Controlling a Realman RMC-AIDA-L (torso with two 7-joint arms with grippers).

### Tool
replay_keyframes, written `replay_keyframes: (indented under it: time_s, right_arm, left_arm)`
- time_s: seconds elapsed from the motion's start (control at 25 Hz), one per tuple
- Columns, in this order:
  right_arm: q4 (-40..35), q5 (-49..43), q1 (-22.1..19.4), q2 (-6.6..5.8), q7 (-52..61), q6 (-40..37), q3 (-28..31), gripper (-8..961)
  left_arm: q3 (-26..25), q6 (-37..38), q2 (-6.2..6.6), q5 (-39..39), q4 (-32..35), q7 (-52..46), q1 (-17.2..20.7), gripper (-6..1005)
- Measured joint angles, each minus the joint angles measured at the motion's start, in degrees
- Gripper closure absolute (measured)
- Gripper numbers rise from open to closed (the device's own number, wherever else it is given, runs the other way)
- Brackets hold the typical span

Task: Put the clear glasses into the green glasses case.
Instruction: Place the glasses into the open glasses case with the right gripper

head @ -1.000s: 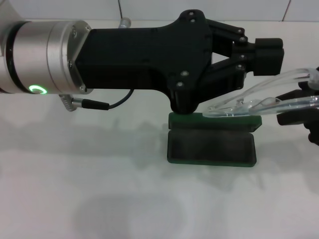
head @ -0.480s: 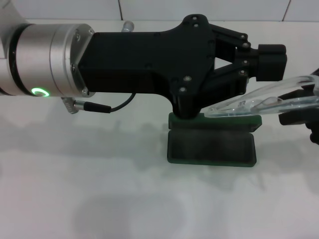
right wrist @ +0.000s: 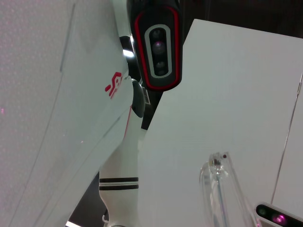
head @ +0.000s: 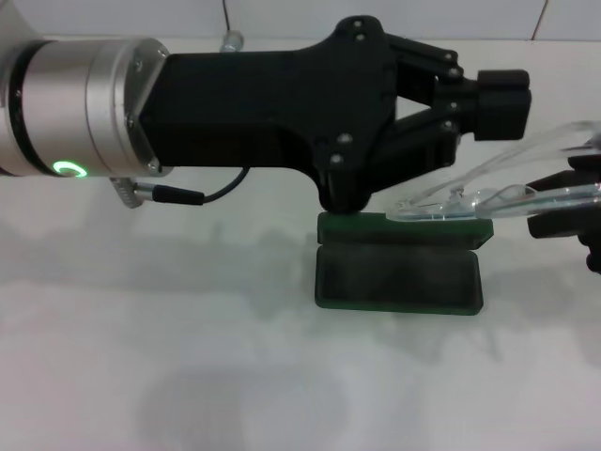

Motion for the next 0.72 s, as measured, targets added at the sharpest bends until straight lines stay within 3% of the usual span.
replay_keyframes:
  time_s: [0.48, 0.6, 0.72]
  right_arm:
    - [0.00, -0.15, -0.19, 0.06, 0.05, 0.06, -0.16, 889]
    - [-0.20, -0.88, -0.19, -0.04, 1.21, 1.09, -0.42, 889]
    - [-1.35, -2.48, -0.18, -0.08, 3.13, 2.31, -0.30, 889]
  left_arm:
    - [-2.23, -0.01, 0.00, -0.06, -0.42, 0.85, 0.41, 929]
    - [-5.49, -0.01, 0.05, 0.43, -0.25, 1.33, 1.24, 929]
    - [-12.02, 0.05, 0.36, 2.28, -0.09, 1.52, 2.09, 929]
